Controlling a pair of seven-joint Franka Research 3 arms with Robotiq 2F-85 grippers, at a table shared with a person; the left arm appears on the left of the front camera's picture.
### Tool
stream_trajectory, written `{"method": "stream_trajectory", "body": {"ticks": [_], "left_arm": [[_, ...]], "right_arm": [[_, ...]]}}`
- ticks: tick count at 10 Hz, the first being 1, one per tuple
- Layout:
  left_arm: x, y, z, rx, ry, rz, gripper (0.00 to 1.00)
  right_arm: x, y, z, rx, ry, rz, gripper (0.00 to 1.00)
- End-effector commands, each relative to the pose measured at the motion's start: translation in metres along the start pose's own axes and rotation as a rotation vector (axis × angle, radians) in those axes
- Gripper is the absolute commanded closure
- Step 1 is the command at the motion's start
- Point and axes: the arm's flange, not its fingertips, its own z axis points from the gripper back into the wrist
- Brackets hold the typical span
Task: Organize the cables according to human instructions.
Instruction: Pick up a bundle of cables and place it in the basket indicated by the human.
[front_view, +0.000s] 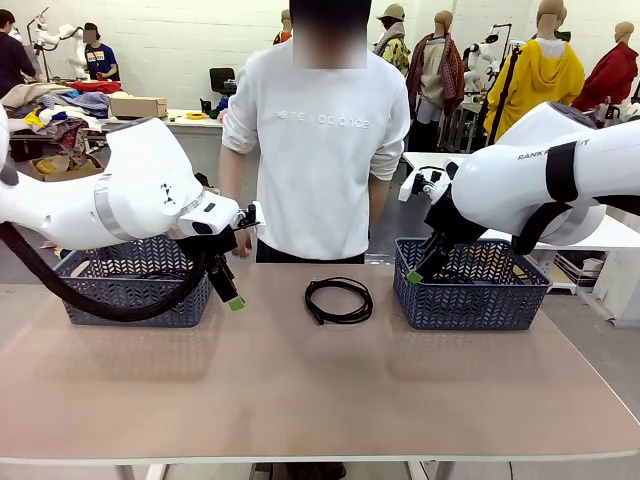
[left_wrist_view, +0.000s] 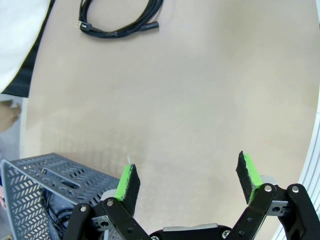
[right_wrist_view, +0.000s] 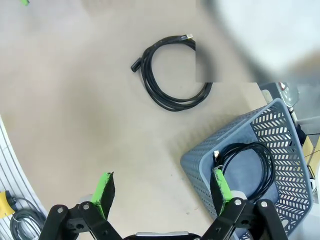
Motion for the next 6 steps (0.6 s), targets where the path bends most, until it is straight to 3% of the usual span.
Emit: {"method": "stream_trajectory", "body": {"ticks": [1, 6], "left_arm": [[-0.0008, 0.0010, 0.0019, 0.003, 0.005, -0.002, 0.00], [-0.0008, 0.0010, 0.0019, 0.003, 0.005, -0.002, 0.00]], "right_arm": [[0.0005, 0.0003, 0.0007, -0.005, 0.001, -0.005, 0.00], [0.0005, 0.0003, 0.0007, -0.005, 0.001, -0.005, 0.00]]}}
